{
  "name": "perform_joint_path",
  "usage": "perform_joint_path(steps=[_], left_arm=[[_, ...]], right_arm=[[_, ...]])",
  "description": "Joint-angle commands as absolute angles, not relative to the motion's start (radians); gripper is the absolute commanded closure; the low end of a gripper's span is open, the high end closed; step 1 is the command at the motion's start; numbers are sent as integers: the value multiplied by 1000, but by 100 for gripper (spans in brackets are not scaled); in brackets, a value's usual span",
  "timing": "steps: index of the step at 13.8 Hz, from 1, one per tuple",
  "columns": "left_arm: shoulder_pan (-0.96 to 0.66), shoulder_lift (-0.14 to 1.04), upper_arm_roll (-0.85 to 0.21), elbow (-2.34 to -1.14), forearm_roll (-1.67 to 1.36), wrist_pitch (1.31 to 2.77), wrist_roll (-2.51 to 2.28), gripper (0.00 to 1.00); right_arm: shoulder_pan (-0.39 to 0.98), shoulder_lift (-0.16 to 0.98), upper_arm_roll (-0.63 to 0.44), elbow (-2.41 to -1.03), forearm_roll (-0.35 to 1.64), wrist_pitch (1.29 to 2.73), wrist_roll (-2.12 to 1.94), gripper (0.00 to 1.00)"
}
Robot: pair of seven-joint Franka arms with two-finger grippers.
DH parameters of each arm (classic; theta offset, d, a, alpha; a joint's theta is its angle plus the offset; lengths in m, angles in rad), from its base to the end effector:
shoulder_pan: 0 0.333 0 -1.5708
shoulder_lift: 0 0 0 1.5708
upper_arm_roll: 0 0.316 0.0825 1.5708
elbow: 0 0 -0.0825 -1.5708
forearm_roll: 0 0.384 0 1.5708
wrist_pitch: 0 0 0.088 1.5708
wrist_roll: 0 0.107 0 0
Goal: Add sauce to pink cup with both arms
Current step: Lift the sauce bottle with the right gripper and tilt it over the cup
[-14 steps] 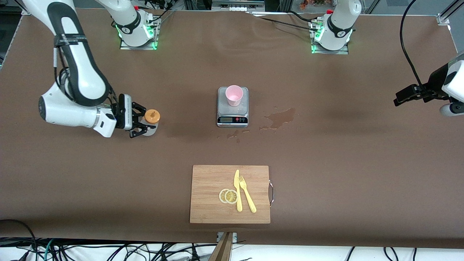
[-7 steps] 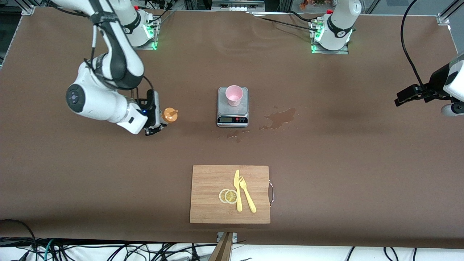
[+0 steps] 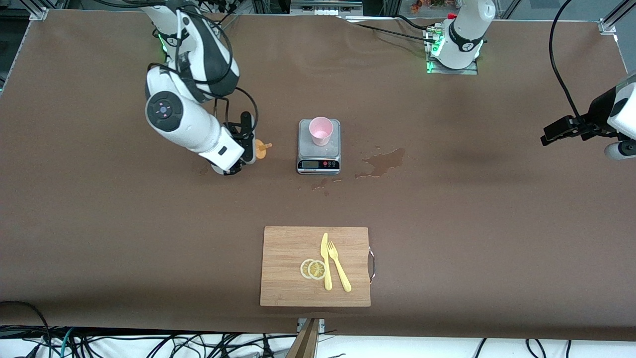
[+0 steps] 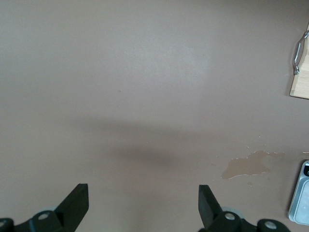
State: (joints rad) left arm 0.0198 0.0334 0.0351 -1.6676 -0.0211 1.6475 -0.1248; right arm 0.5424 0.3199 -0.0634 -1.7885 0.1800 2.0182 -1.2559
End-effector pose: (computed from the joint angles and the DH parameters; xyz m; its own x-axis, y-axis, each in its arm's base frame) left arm 0.5659 0.0287 0.5665 0.9821 0.1803 -0.0555 0.1812 -0.9834 0.0129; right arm 0.5514 0.3012 0.3677 -0.0742 0.9924 0.0985 0.9876 0.0868 -0.1309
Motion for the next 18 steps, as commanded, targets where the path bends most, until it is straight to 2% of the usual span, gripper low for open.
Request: perform_joint_path(steps=[1, 7, 18], left_arm=[[23, 41, 35, -1646, -43, 1632, -109, 0], [21, 43, 34, -1647, -43, 1615, -100, 0], [20, 46, 34, -1647, -44, 1620, -100, 0]], right_arm=[[606, 340, -77, -1720, 102, 1935, -1163, 86], [684, 362, -74, -1695, -1, 1850, -1028, 86], [775, 486, -71, -1550, -74, 1706, -899, 86]])
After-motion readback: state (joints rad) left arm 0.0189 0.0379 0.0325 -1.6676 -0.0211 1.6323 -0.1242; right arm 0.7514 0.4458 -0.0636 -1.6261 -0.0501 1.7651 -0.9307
